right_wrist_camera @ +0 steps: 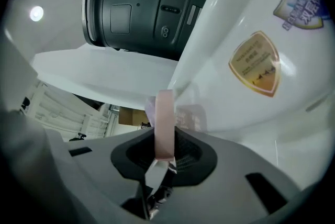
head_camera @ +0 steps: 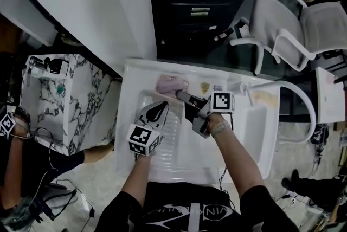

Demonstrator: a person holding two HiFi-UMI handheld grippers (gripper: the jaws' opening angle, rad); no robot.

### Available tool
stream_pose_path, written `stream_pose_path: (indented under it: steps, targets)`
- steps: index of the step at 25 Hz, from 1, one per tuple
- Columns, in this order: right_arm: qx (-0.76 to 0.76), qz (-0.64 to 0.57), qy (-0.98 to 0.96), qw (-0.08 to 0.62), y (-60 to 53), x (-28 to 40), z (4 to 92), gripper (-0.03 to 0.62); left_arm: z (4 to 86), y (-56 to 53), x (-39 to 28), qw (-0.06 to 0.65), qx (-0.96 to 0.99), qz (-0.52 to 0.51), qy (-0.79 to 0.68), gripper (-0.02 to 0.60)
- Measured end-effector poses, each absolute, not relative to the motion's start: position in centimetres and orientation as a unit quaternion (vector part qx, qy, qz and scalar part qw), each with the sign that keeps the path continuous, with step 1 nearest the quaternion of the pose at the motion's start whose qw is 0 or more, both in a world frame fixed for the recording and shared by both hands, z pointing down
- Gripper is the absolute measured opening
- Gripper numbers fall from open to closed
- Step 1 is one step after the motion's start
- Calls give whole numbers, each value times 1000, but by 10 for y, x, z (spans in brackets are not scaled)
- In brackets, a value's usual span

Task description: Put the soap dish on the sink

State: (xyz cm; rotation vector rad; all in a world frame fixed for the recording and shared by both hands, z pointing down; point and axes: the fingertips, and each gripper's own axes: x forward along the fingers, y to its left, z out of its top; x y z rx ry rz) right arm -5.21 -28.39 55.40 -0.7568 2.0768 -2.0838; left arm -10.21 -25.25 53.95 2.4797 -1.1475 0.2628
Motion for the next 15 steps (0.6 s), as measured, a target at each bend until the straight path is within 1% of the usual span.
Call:
stream_pose_path:
  steps: [3,9,15]
  targets:
    - [-228,-680,695,47,-288,-55,557,78,545,-255,-100,209,884,91,-409,17]
    - [-226,-709,666,47,-288,-54,562,78,551,-262,-89,221,887,91,-396,17]
    - [-222,-730,644,62,-293,-52,565,80,555,-266,-83,232,886,89,-392,17]
